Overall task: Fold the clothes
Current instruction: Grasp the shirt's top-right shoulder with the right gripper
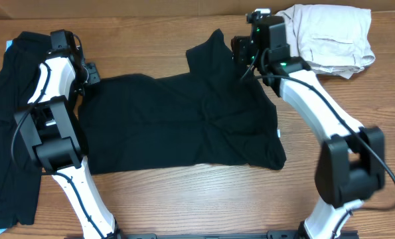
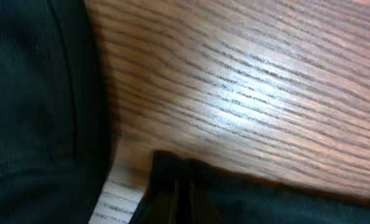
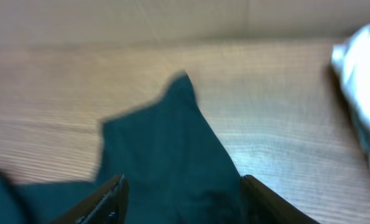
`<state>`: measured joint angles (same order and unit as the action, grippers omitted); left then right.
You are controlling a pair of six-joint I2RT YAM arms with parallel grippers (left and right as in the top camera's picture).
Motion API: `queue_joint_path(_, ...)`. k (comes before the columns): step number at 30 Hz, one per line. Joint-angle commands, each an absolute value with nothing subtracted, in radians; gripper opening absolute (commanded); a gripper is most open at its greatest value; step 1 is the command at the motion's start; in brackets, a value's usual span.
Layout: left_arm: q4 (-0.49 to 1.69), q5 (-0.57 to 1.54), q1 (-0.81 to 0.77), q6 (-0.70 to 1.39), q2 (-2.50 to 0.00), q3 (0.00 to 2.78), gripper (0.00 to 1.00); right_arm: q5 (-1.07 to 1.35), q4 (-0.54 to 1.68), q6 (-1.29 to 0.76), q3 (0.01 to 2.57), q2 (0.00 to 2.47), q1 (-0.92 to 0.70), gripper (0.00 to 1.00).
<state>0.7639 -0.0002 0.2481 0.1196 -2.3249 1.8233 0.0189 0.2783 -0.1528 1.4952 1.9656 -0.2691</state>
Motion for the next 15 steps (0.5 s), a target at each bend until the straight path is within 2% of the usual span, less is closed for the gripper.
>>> queue_joint_path(1, 0.786, -0.007, 0.242, 0.12, -2.351, 1.828, 0.04, -0.01, 0.294, -0.147, 1.563, 2.059, -0.244, 0.61)
queue_joint_path(10, 0.791, -0.007, 0.242, 0.12, -2.351, 1.828, 0.04, 0.001, 0.383, -0.07, 1.612, 2.19, -0.198, 0.61)
queue_joint_path(15, 0.8, -0.007, 0.242, 0.12, -2.351, 1.828, 0.04, 0.001, 0.385, -0.07, 1.612, 2.241, -0.189, 0.56)
